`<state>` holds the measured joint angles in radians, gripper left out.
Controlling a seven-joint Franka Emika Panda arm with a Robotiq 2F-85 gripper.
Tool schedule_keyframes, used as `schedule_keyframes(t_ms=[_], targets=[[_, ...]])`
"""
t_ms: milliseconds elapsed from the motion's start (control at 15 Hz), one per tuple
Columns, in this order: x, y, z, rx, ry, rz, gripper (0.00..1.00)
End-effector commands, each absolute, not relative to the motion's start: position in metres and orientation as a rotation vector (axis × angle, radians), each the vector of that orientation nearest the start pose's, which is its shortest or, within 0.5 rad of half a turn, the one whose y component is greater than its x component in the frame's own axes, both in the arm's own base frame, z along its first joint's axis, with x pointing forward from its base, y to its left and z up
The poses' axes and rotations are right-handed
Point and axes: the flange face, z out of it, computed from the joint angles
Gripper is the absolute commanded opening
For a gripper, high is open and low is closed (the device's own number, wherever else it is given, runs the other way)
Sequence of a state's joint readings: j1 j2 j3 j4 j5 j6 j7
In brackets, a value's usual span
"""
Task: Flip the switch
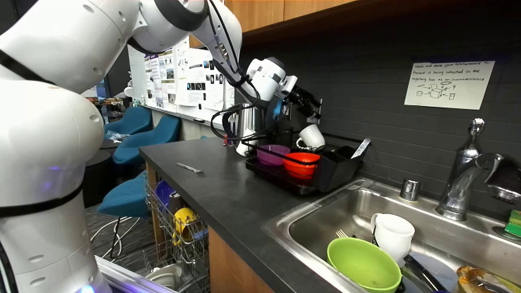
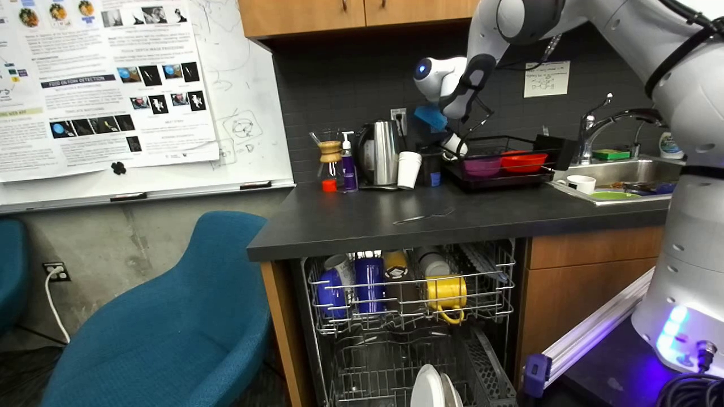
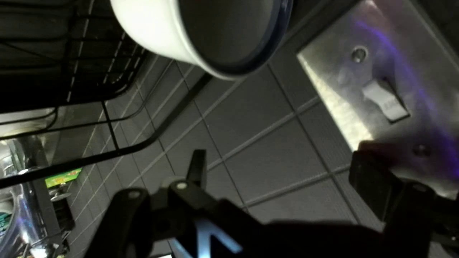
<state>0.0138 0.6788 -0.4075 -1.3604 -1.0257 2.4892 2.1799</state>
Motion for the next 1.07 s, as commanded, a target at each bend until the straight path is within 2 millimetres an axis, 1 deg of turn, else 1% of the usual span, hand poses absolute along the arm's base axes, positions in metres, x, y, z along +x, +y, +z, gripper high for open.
schedule_keyframes(t_ms=[0, 267, 667, 1000], targets=[[0.729, -0.229, 0.411, -1.874, 2.275, -1.833, 1.0], [0.727, -0.24, 0.407, -1.89, 2.274, -1.817, 1.0], [0.729, -0.229, 0.403, -1.933, 2.237, -1.754, 1.0], [0.734, -0.22, 0.394, -2.006, 2.176, -1.692, 1.0]])
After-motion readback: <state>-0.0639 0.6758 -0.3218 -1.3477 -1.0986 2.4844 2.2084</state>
